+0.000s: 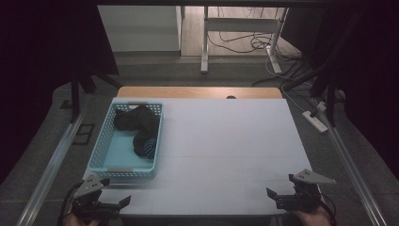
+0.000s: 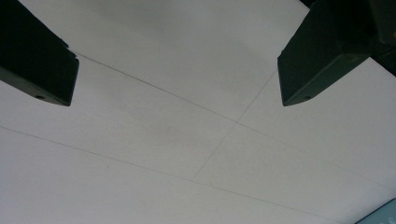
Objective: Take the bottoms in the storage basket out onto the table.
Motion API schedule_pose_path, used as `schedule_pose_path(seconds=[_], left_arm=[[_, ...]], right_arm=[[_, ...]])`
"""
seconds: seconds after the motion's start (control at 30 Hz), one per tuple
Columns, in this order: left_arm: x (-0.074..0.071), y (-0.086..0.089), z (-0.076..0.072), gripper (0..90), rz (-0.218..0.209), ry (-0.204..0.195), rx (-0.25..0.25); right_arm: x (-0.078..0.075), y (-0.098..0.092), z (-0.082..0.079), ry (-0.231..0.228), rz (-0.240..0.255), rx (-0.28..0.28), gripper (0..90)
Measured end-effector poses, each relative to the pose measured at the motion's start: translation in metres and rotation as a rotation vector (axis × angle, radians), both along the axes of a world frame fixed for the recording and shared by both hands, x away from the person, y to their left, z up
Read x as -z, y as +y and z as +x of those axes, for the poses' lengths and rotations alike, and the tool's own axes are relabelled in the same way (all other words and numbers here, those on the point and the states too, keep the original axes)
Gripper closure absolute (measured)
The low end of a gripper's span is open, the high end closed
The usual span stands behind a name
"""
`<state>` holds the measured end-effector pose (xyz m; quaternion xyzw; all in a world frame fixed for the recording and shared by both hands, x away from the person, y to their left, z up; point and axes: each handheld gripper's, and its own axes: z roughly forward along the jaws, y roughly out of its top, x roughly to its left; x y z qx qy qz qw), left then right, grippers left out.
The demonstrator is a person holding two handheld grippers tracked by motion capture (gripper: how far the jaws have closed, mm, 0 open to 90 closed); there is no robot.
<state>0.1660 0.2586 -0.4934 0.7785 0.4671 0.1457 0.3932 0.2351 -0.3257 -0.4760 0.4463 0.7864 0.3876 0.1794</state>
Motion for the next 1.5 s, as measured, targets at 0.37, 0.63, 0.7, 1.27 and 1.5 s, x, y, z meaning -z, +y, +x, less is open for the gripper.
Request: schedule_pose_path(seconds=[0.37,0.63,0.7,1.27,1.5], left_arm=[[-0.003,-0.001,0.002,0.0,0.001,-0.007,0.025],[-0.010,-0.002,0.006,0.0,-0.012,-0.038,0.072],[-0.011,-0.002,0.006,0.0,-0.013,-0.042,0.077],[-0.024,-0.007,0.025,0.0,0.006,-0.066,0.125],[-0.030,-0.005,0.038,0.0,-0.011,-0.045,0.116]], right_arm=[[0.000,0.001,0.002,0.006,0.000,-0.009,0.0],[0.001,0.001,0.002,0.013,0.002,-0.011,0.0],[0.001,0.001,0.003,0.014,0.002,-0.011,0.0],[0.001,0.002,0.004,0.023,-0.002,-0.029,0.0],[0.001,0.002,0.005,0.026,-0.001,-0.031,0.0]])
